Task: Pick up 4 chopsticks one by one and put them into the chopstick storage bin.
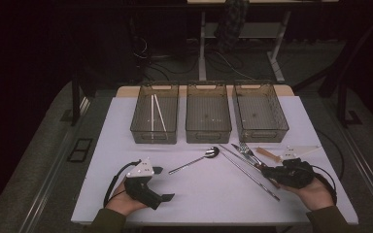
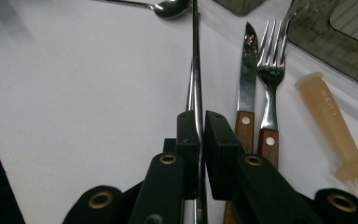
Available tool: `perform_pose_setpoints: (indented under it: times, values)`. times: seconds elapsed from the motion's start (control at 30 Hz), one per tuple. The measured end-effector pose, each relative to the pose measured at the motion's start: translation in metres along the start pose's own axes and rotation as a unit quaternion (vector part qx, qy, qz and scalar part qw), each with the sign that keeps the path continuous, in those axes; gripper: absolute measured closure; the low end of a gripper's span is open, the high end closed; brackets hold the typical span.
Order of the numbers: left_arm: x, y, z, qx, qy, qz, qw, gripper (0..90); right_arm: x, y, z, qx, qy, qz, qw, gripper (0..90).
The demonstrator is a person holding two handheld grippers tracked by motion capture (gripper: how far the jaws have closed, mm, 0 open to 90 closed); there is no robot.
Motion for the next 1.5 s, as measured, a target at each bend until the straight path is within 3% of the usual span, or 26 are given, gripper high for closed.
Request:
perform_pose_setpoints:
  times: [0.87, 1.5]
  values:
    - [0.000, 0.001, 0.000, 0.000, -0.001, 0.000, 1.0000, 0.0, -0.014, 0.009, 0.042, 0.041, -0.021, 0.030, 0.9985, 84.7]
    - [0.000, 0.001, 0.000, 0.002, -0.004, -0.001, 1.0000, 0.0, -0.025, 0.038, 0.094, 0.055, -0.037, 0.044, 0.9969, 84.7]
Point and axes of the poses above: each handheld gripper's, and its own axes: y roughly forward along the jaws, z roughly out of its top, x roughly to its right, the point moved 6 cm from there along y, roughly forward along the jaws, and after that the axes turned 2 degrees about y, right-handed, at the moved point
